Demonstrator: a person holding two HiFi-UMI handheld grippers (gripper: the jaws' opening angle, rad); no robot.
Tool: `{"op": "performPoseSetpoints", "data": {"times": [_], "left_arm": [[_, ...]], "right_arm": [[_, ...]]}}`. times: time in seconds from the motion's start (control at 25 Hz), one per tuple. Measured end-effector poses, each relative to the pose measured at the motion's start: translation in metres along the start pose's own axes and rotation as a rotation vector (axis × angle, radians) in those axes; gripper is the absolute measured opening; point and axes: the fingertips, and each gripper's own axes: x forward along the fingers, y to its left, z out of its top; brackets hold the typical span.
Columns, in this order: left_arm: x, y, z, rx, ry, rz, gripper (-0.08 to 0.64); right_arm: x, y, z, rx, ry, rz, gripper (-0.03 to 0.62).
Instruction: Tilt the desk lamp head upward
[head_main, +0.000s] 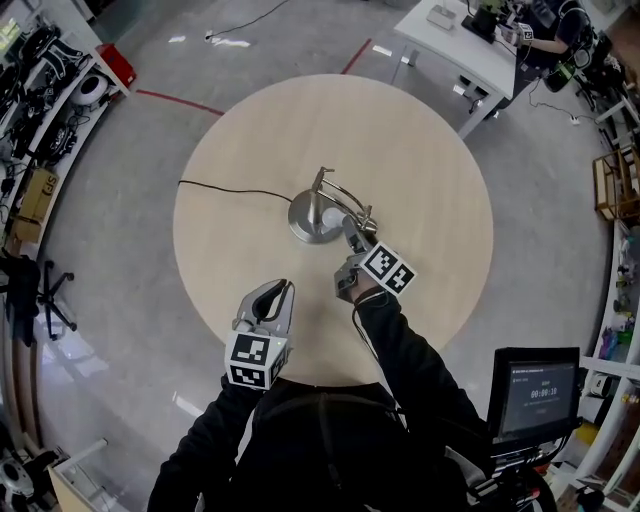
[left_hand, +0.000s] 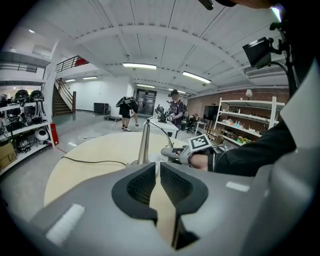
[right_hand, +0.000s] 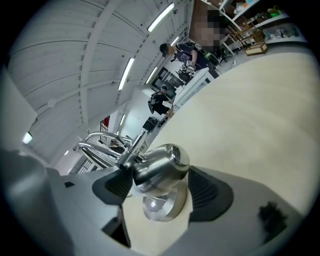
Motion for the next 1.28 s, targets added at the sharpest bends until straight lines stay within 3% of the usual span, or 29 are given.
{"op": "performPoseSetpoints", "data": {"times": [0.2, 0.64, 0.92, 1.28], "left_arm": [[-0.003, -0.003, -0.002, -0.01, -0.004, -0.004, 0.034], [-0.004, 0.005, -0.006, -0.053, -0.038, 0.022, 0.034], [-0.001, 0.004, -0.013, -0.062, -0.045, 0.025, 0.034], [-0.015, 0.012, -0.002, -0.065, -0.069, 0.032, 0.034]], "right_arm": [[0.003, 0.001, 0.008, -0.101, 0.006, -0.008, 0.345], [-0.002, -0.008, 0.029, -0.218, 0.04, -0.049, 0.342], [-0.003, -0.012, 0.055, -0.387, 0.099, -0.032, 0.342], [-0.009, 0.017, 0.096, -0.616, 0.106, -0.021, 0.342]]}}
